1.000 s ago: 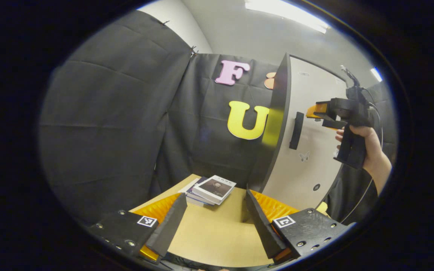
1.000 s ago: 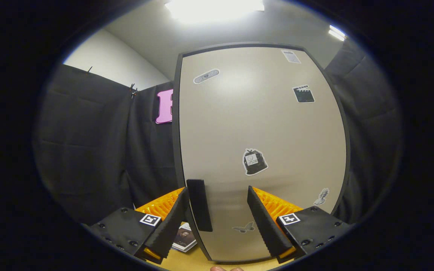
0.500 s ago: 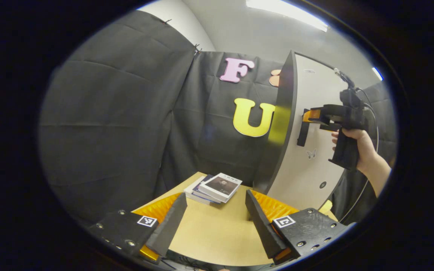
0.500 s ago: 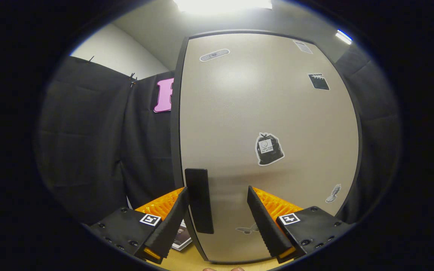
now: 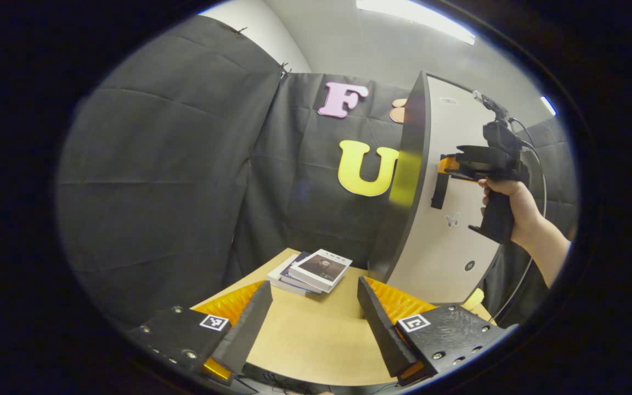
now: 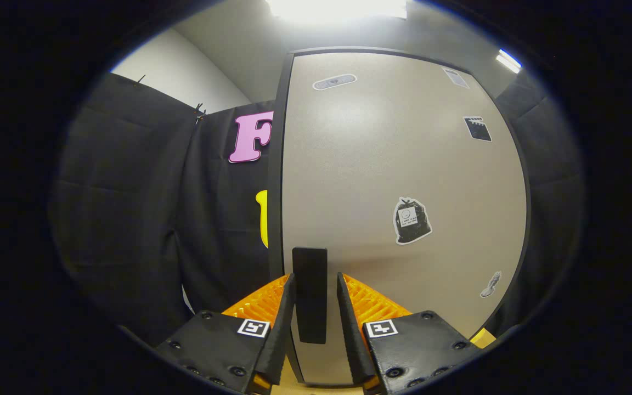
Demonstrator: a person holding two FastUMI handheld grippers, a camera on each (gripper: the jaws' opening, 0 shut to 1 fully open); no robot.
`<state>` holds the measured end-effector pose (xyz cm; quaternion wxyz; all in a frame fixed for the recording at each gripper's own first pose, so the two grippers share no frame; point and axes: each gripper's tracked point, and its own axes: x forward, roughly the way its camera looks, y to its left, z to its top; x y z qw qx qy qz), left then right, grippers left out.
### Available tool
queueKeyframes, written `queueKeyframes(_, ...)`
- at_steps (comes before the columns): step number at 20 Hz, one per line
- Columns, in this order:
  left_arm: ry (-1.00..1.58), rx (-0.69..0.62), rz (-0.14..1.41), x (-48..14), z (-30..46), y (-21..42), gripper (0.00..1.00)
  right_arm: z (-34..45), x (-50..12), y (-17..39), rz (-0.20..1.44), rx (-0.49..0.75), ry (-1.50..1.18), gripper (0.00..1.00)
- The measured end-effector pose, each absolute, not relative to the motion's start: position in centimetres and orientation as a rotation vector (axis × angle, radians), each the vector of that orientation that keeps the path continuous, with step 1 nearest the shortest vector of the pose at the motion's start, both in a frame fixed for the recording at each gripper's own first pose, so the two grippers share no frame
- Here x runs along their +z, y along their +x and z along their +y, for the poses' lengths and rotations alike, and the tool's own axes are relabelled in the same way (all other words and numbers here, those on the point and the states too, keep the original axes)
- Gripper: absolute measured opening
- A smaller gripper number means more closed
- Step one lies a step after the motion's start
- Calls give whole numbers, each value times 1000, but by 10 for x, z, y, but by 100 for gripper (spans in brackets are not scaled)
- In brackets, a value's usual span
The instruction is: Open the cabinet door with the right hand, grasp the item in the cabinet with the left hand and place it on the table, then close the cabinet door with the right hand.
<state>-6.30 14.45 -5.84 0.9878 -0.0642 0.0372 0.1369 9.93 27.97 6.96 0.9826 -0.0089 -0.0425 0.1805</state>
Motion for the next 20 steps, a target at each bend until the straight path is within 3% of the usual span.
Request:
queueKeyframes(2,-132,277,81,-62,146,-65,92,281,69,99,-75,376,-6,51)
queueKeyframes(5,-144,277,87,-64,146,-66,95,285,52,102,-2,400,12,47)
queueKeyframes(6,-146,276,87,-66,146,-67,92,286,42,102,38,407,21,43)
queueKeyframes(8,-142,278,88,-66,146,-68,95,286,41,102,27,410,39,48)
queueKeyframes(10,-141,278,95,-69,147,-68,92,288,44,105,20,403,19,40)
queueKeyframes(11,-142,276,99,-69,147,-69,92,290,44,107,26,395,-2,47)
queueKeyframes(12,-142,275,101,-71,146,-68,95,289,44,115,32,378,-24,47)
queueKeyframes(14,-138,274,103,-70,145,-65,95,287,44,112,21,347,-16,35)
queueKeyframes(20,-142,259,110,-78,144,-67,92,288,43,117,24,309,-18,37)
